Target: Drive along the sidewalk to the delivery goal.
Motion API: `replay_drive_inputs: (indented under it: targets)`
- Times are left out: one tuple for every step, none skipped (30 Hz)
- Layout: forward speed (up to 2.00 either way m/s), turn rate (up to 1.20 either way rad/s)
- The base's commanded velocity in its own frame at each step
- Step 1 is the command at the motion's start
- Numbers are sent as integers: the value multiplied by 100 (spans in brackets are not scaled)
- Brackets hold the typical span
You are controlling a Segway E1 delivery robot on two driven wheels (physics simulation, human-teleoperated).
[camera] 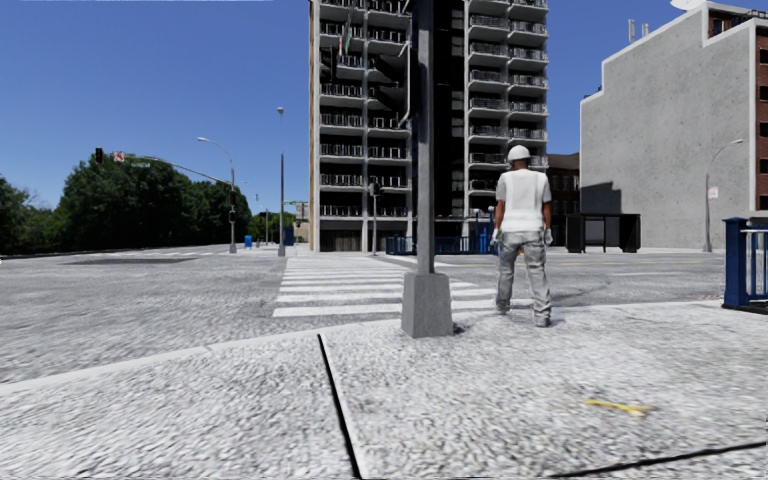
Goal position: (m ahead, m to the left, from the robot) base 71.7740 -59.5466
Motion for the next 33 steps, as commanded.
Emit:
replay_drive_inputs:
  targets:
    - [200,26]
    - [200,26]
    - [200,26]
    - [200,26]
    - [200,26]
    - [200,28]
    - [200,32]
    - [200,35]
    - [200,35]
    - [200,36]
    - [200,37]
    - [200,37]
    - [200,37]
    - [200,37]
    - [200,37]
    - [200,37]
    - [200,37]
    - [200,37]
    - [200,37]
    - [200,37]
    - [200,37]
    - [200,37]
    - [200,32]
    - [200,32]
    - [200,0]
    - [200,0]
    - [200,0]
    - [200,0]
    - [200,0]
    - [200,0]
    - [200,0]
    - [200,0]
    - [200,0]
